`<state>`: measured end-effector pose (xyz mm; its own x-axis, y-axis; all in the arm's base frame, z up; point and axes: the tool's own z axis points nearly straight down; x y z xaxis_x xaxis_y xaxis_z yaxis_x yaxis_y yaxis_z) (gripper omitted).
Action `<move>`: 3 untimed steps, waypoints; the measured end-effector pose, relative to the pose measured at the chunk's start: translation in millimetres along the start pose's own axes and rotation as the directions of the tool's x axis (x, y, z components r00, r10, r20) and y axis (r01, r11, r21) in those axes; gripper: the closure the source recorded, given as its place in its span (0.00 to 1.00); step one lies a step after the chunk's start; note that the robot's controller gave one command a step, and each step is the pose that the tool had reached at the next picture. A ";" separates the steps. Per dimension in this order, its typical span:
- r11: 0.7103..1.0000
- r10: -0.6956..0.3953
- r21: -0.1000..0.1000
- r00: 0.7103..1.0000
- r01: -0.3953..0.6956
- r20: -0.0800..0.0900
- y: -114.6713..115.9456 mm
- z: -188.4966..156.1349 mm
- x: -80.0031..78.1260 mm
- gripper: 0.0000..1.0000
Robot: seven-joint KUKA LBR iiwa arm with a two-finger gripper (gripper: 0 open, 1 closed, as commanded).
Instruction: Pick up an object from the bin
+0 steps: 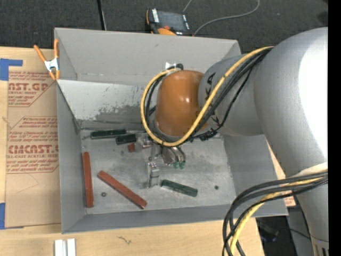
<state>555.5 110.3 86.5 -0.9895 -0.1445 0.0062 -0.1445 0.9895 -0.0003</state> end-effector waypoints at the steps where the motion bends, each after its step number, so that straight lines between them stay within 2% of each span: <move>1: 0.891 -0.454 0.001 0.891 0.454 0.012 89.5 -75.5 38.8 0.00; 2: 0.957 -0.291 0.002 0.957 0.291 0.020 99.1 16.5 57.3 0.00; 3: 0.956 -0.292 -0.001 0.956 0.292 0.017 100.2 14.8 58.1 1.00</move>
Offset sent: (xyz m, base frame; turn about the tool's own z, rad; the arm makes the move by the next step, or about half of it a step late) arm -0.0508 0.0794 0.0741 -0.4664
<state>483.5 201.0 72.1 -0.9042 -0.4270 -0.0109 -0.4270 0.9042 0.0023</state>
